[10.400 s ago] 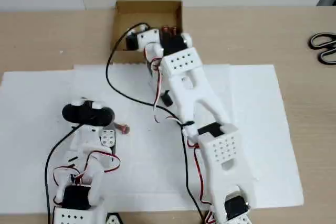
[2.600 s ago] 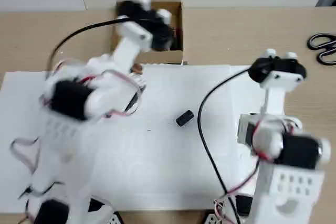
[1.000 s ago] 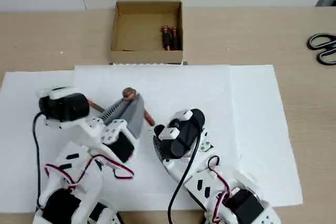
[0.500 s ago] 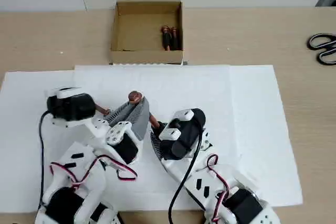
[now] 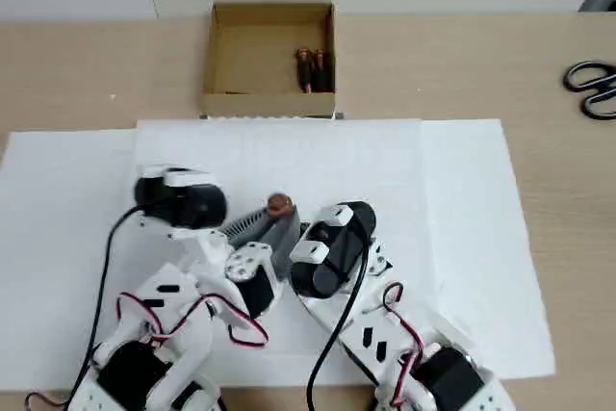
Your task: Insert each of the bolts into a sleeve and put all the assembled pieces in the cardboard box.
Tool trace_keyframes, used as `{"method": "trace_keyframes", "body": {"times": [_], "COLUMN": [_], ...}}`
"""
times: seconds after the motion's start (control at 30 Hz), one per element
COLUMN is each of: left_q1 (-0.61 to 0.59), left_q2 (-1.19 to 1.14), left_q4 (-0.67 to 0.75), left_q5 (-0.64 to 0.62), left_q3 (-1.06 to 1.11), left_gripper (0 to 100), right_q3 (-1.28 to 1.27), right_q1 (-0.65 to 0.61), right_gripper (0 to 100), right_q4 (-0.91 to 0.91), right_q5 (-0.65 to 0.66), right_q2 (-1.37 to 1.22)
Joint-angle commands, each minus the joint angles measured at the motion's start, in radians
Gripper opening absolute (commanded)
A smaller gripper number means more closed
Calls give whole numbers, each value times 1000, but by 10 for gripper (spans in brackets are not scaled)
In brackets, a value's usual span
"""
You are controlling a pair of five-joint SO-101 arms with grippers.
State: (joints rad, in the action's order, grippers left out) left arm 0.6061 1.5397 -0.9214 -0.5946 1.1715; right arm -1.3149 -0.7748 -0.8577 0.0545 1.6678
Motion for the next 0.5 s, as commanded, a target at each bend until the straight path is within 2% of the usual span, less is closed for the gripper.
{"method": "trace_keyframes", "body": {"times": [0.0, 0.2, 0.3, 0.47], "left_q1": [63, 74, 74, 72], "left_q2": [9, 11, 12, 12], "left_q4": [-64, -158, -161, -161], "left_q5": [5, 35, 81, 81], "left_q3": [-12, -13, -12, -13], "left_gripper": [6, 6, 6, 32], "right_q3": [14, 15, 15, 15], "right_q1": [-10, -10, -10, -10], "right_gripper": [2, 2, 2, 2], "right_q4": [27, 27, 27, 27], "right_q5": [11, 11, 11, 11], "right_q2": [8, 8, 8, 8]}}
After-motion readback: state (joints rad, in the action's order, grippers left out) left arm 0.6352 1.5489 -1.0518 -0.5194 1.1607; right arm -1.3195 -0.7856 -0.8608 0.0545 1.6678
